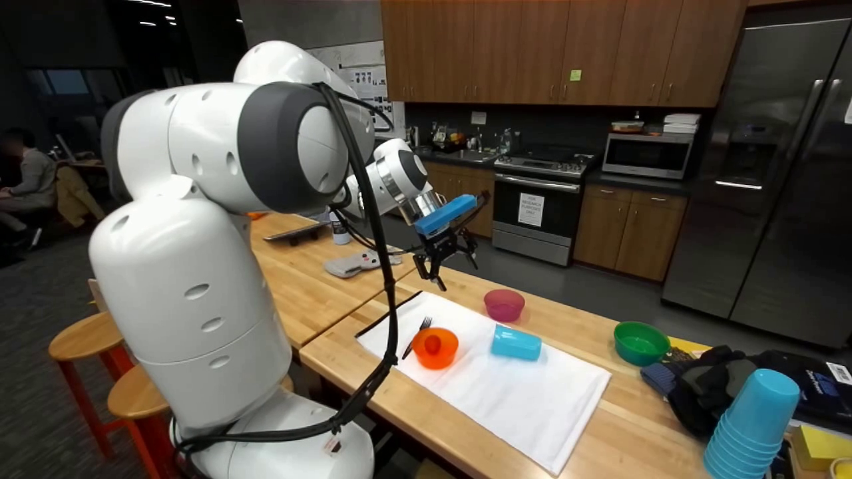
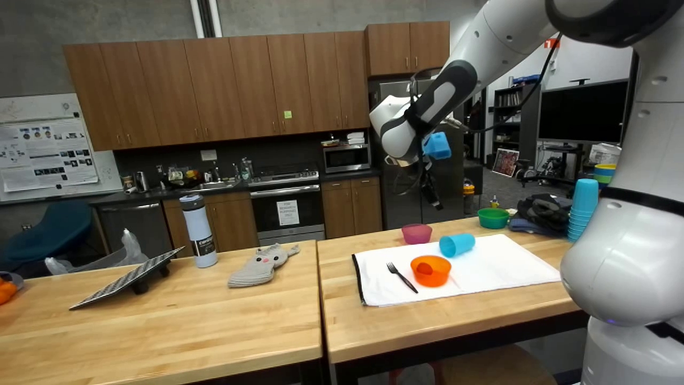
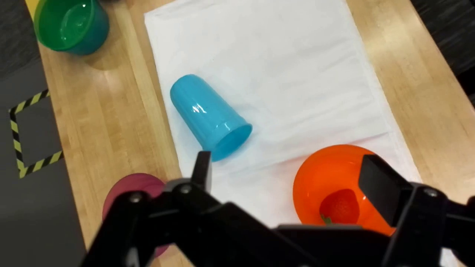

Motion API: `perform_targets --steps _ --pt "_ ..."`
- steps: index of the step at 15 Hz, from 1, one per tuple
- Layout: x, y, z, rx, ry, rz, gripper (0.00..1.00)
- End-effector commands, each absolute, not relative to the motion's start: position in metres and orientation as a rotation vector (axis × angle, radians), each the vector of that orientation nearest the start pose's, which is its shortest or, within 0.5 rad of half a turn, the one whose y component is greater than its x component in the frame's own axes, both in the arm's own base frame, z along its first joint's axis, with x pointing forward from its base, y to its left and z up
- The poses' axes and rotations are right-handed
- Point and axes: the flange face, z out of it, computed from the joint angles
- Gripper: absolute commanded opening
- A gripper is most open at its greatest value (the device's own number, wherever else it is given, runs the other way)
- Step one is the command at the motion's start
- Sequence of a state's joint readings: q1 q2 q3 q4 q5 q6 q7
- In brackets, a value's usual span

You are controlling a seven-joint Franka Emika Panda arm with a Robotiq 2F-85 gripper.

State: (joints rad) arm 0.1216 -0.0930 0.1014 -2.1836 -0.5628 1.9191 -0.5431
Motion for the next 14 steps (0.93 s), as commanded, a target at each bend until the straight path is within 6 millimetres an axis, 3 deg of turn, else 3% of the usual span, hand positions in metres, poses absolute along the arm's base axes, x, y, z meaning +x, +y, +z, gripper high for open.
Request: perform_targets --steps 1,11,14 --pt "0.496 0.074 0.423 -3.159 -1.729 0.471 1.00" --pt "0.494 0.073 0.418 -3.155 -1.739 0.492 1.00" --pt "0.498 0.060 0.398 -3.255 -1.590 0.549 1.00"
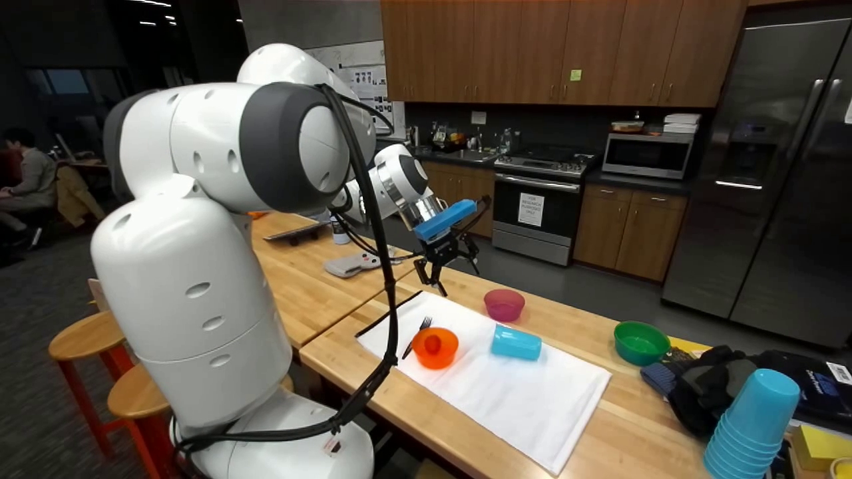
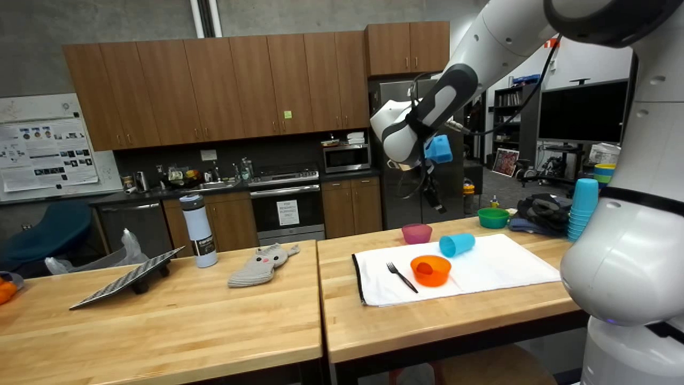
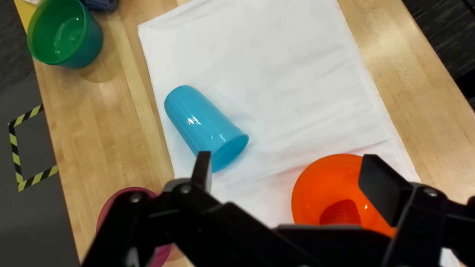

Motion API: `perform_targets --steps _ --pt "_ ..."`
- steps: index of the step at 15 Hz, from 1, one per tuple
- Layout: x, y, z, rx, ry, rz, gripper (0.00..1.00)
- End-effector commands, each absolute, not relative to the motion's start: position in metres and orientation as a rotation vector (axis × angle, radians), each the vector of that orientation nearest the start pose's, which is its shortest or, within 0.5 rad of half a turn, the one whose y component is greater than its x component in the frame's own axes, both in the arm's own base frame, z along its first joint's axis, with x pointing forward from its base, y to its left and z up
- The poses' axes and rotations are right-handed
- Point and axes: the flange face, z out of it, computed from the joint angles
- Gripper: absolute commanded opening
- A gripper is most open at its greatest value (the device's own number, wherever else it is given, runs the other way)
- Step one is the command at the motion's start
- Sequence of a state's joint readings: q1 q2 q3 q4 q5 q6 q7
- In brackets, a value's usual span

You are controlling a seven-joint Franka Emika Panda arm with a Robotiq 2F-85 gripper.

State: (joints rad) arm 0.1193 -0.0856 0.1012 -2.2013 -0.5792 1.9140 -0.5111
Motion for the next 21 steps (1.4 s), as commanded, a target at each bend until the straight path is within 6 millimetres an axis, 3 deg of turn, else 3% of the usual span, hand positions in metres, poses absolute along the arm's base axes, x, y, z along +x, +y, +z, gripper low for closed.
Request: perform_targets --steps 1,6,8,13,21 --pt "0.499 0.054 0.392 -3.287 -1.530 0.560 1.00" --pt "0.503 0.027 0.358 -3.491 -1.202 0.618 1.00" --pt "0.504 0.022 0.352 -3.536 -1.059 0.566 1.00" --pt "0.508 0.029 0.352 -3.669 -0.743 0.419 1.00" --pt "0.522 0.038 0.331 -3.789 -0.555 0.349 1.00"
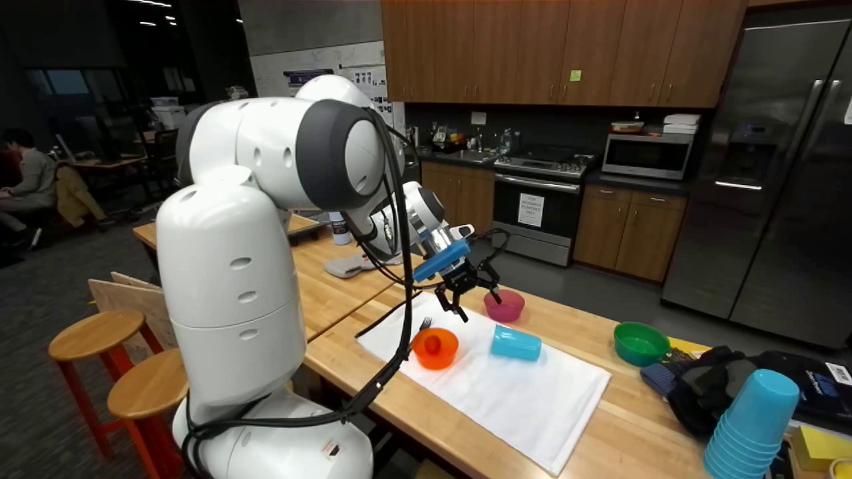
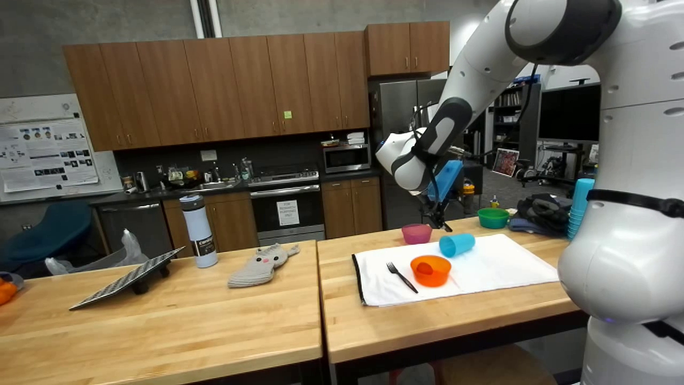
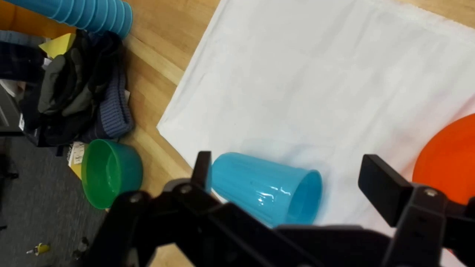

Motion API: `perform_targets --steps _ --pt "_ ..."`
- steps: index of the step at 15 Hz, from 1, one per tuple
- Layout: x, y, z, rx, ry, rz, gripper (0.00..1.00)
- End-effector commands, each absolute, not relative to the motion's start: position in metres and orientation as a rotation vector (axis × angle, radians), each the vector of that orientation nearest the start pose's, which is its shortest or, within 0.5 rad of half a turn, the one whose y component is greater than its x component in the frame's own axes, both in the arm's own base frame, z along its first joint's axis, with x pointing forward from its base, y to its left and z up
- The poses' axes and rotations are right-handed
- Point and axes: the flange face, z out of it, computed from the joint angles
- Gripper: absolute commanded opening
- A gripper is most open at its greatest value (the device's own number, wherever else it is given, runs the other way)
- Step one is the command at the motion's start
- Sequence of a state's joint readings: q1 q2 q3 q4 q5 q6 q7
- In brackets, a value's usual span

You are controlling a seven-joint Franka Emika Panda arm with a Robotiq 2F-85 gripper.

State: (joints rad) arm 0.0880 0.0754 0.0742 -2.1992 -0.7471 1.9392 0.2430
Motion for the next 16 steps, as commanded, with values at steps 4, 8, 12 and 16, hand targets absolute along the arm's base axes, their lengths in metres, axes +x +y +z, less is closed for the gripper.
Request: perform_targets --steps 4,8,12,16 --pt "0.528 0.032 0.315 2.409 0.302 -0.249 1.00" --pt "0.536 0.026 0.301 2.397 0.273 -0.268 1.00" --pt "0.545 0.027 0.292 2.325 0.206 -0.241 1.00" --pt "0.552 0.033 0.282 2.316 0.199 -0.236 1.00"
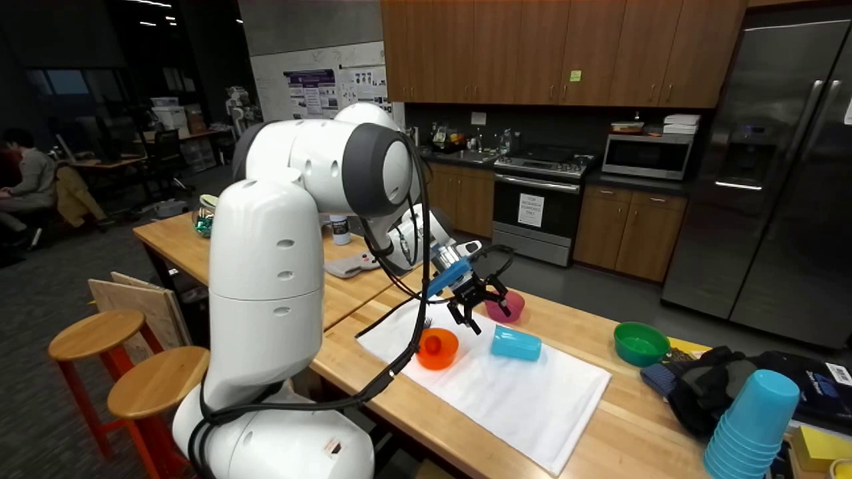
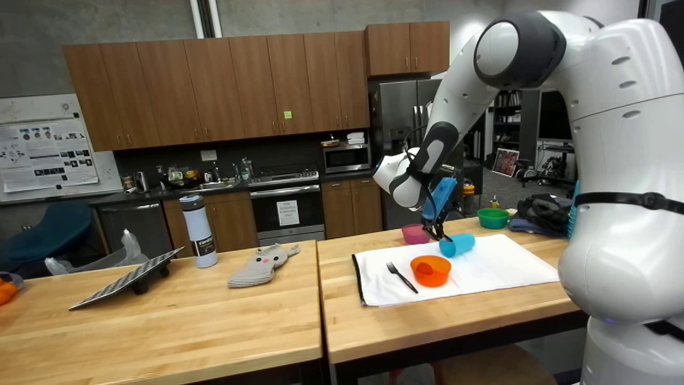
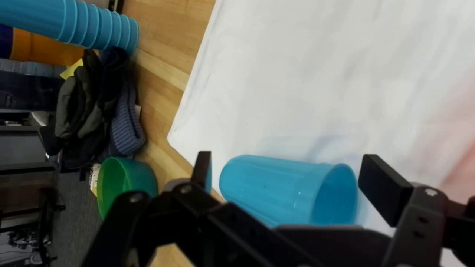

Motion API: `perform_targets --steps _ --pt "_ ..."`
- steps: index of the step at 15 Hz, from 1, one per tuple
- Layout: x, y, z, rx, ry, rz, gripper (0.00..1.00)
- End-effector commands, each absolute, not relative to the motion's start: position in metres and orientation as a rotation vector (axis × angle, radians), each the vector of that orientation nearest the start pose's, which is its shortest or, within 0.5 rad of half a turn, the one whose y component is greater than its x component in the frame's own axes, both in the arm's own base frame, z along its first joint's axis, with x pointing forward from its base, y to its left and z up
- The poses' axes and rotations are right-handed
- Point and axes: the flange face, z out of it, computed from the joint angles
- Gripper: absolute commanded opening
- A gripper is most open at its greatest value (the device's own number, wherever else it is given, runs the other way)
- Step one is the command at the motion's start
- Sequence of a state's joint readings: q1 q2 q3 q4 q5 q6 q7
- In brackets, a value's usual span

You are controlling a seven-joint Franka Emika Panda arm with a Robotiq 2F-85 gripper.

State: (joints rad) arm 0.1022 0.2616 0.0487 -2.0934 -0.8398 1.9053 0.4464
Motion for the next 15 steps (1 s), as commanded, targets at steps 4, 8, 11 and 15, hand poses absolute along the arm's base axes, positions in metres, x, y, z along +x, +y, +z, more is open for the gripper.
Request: perform_targets --steps 4,8,11,15 --pt "0.559 0.037 0.271 2.335 0.214 -0.249 1.00" --pt "0.566 0.033 0.263 2.316 0.221 -0.263 1.00" --pt "0.572 0.032 0.259 2.296 0.222 -0.271 1.00" --pt "0.581 0.024 0.256 2.281 0.200 -0.280 1.00"
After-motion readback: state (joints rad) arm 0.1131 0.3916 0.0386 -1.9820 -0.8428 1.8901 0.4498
